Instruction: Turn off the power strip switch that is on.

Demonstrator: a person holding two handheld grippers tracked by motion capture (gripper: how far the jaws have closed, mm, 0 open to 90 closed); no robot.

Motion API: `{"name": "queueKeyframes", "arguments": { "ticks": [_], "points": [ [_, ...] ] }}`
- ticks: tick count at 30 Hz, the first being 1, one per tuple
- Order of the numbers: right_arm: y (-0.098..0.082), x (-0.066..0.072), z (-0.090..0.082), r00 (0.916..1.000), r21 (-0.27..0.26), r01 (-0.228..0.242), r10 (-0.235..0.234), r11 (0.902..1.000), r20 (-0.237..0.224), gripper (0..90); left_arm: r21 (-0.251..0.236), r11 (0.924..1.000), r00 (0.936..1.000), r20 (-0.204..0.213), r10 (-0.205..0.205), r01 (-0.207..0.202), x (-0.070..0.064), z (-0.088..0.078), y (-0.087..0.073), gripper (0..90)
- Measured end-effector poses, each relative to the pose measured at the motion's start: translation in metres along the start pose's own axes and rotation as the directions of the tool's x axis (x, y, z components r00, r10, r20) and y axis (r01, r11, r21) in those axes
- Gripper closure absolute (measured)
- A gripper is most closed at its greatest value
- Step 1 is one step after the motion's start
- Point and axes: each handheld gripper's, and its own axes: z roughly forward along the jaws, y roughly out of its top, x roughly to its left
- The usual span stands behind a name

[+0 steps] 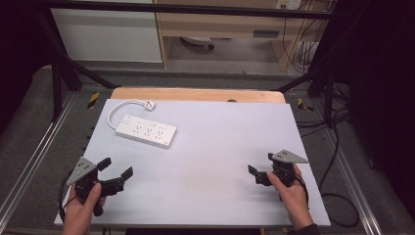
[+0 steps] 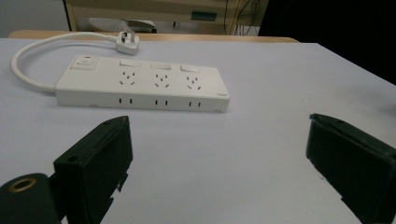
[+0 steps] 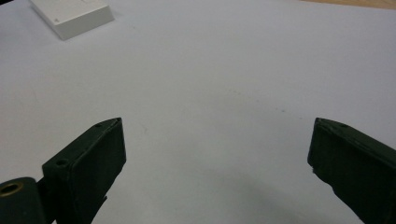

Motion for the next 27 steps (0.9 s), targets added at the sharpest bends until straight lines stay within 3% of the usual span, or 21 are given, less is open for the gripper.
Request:
{"name": "queueKeyframes", "arguments": {
  "ticks": [20, 27],
  "points": [
    [-0.0005, 0.0029, -0.0021, 0.9999, 0.009, 0.015, -0.015, 0.9998, 0.002, 4.5, -0.034, 0.9994, 0.9998, 0.018, -0.005, 0.005, -0.0060, 0.0010, 0.0022, 6.7],
    [0.0000, 0.0037, 0.0010, 0.9999, 0.019, 0.015, -0.015, 0.9997, 0.004, 4.4, -0.035, 0.9993, 0.9996, 0.028, -0.009, 0.010, -0.0023, 0.0027, 0.0039, 6.7]
  ]
}}
